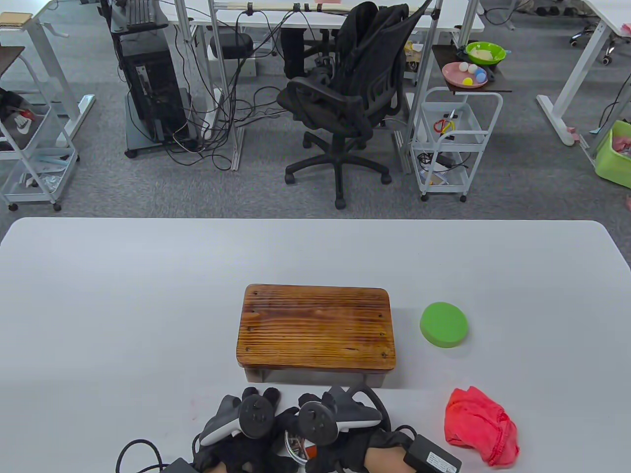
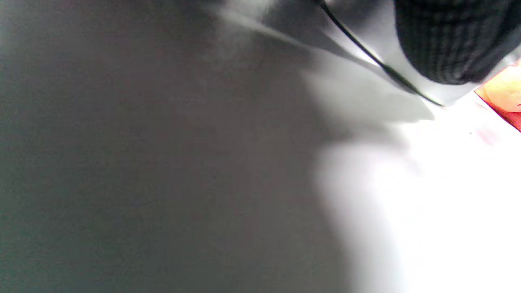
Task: Dip and apply wood wax on stool
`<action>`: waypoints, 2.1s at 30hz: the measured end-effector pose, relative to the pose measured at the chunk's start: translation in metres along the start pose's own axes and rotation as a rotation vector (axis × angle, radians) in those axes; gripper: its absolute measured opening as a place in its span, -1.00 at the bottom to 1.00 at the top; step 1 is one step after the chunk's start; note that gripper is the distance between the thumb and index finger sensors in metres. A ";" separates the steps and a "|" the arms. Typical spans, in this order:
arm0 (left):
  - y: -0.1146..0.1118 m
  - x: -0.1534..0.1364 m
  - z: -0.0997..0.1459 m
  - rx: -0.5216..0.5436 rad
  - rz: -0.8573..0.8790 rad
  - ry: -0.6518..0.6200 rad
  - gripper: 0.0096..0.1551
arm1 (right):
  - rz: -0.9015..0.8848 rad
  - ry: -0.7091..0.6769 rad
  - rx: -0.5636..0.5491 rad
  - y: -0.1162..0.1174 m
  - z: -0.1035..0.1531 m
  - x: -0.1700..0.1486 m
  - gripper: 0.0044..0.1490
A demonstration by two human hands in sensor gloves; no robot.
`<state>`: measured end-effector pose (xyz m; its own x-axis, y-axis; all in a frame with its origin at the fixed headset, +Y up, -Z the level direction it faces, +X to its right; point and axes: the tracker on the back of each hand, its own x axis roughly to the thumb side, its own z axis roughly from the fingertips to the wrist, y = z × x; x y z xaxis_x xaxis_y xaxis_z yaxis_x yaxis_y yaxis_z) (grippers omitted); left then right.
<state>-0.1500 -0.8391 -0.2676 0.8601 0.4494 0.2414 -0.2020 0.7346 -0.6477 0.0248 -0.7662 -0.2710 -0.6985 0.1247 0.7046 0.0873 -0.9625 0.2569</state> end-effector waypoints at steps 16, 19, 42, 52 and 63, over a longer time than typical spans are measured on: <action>0.000 -0.001 0.000 0.005 0.009 0.005 0.03 | -0.063 -0.111 0.209 -0.007 -0.004 -0.009 0.10; 0.000 -0.001 0.000 0.004 0.009 0.006 0.02 | -0.050 -0.160 0.257 -0.009 -0.008 -0.014 0.01; 0.001 -0.002 0.000 0.003 0.002 0.008 0.09 | 0.046 0.012 -0.034 0.003 0.004 0.002 -0.08; 0.001 -0.002 0.000 0.006 0.010 0.013 0.08 | -0.004 0.267 -0.069 0.001 0.010 0.009 0.03; 0.002 -0.003 0.000 0.009 0.013 0.012 0.04 | -0.050 -0.177 0.243 -0.007 -0.010 -0.012 -0.05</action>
<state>-0.1533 -0.8389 -0.2694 0.8630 0.4529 0.2237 -0.2177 0.7331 -0.6443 0.0253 -0.7632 -0.2886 -0.5735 0.2308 0.7860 0.2384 -0.8709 0.4297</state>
